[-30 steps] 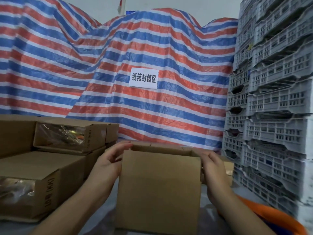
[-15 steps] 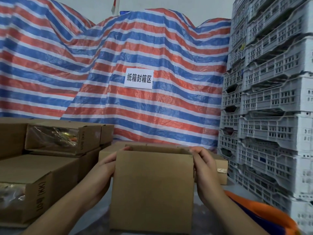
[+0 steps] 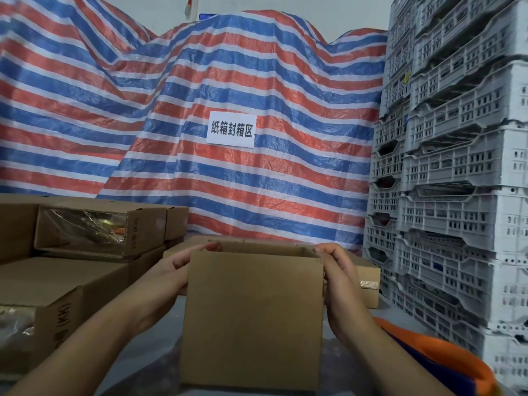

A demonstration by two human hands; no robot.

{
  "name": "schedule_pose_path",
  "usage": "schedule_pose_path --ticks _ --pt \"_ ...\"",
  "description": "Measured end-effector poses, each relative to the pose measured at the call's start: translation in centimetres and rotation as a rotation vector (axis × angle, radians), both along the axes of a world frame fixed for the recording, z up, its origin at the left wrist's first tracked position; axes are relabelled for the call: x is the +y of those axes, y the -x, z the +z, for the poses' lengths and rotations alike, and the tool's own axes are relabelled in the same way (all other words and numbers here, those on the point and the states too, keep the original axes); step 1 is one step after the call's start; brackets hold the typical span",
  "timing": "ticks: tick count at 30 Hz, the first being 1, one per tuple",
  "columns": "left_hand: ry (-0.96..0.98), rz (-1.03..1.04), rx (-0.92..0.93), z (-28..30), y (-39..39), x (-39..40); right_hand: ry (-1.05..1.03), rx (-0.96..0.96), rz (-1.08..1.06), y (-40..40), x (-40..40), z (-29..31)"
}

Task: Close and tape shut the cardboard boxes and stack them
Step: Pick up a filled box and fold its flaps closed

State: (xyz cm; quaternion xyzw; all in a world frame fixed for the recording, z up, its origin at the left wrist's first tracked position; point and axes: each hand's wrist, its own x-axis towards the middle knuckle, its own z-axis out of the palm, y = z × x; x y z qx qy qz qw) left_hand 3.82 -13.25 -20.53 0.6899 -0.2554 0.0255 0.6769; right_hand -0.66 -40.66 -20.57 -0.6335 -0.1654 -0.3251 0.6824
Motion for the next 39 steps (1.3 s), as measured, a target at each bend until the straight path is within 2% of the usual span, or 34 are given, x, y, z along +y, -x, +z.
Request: schedule_pose_path --ticks 4,8,10,14,19,23,27,32,35,39 --pt "0.003 -0.032 -0.018 -0.2 0.0 0.0 0.150 -0.029 -0.023 0.3 0.0 0.2" --pt "-0.007 -0.021 -0.024 0.0 0.3 -0.3 0.095 0.225 -0.003 0.0 0.9 -0.1" --pt "-0.011 0.014 -0.026 0.0 0.3 -0.4 0.065 0.276 -0.027 -0.1 1.0 -0.1" --pt "-0.034 0.073 -0.044 -0.2 0.6 -0.6 0.190 0.238 -0.071 0.4 0.3 0.1" --pt "-0.009 0.091 -0.037 -0.6 1.0 -0.4 0.491 0.186 -0.049 1.2 -1.4 0.3" --pt "0.061 0.100 -0.021 0.3 1.0 -1.3 0.536 0.163 -0.036 1.4 -0.9 0.8" --pt "0.002 0.130 -0.083 0.1 1.4 -1.0 0.447 0.226 0.010 1.3 -0.7 0.9" --pt "0.109 0.116 -0.059 -0.3 1.3 -0.7 0.201 0.192 -0.011 0.4 -0.4 0.7" --pt "0.168 0.146 -0.017 -0.4 1.1 -1.2 0.108 0.289 0.019 0.0 -0.3 0.7" --pt "0.149 0.211 -0.001 -0.6 1.0 -1.4 0.063 0.456 0.185 0.1 -0.7 0.8"
